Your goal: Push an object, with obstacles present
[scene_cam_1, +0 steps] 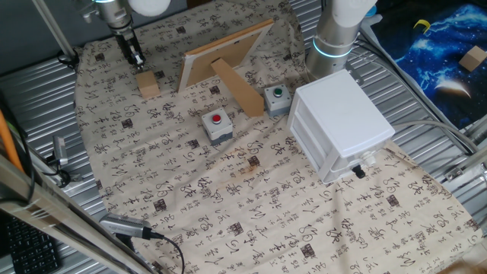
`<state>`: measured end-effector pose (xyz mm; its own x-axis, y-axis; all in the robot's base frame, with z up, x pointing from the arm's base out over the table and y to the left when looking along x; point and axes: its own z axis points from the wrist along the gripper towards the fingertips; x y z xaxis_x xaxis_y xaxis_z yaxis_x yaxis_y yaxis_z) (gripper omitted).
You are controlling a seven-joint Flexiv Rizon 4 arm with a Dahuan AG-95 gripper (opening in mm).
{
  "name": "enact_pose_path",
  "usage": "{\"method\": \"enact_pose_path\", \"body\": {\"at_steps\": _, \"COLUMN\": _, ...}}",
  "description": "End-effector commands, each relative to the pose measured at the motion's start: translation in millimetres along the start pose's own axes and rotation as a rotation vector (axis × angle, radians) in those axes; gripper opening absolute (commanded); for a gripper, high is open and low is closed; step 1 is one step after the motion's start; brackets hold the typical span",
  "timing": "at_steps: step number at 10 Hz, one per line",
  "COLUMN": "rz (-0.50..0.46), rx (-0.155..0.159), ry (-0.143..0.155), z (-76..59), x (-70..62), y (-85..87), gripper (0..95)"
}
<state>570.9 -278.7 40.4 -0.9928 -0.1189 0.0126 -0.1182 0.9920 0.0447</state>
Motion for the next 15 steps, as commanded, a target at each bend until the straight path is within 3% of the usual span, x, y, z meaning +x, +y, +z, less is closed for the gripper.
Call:
{"method": "enact_pose_path", "body": {"at_steps": 1, "rz": 0.018, "rx": -0.005, "ry": 0.0, "z": 1.5, "x": 1.6, "y": 0.0, "gripper": 0.0}}
{"method": "enact_pose_path", "body": {"at_steps": 5, "rz": 0.057, "rx": -0.011, "ry": -0.005, "z": 6.9, "x": 8.0, "y": 4.7, "gripper": 0.0}}
{"method": "enact_pose_path", "body": {"at_steps": 15, "rz": 0.086, "rx": -0.011, "ry": -0.014, "z": 7.9, "x": 7.5, "y": 11.6, "gripper": 0.0}}
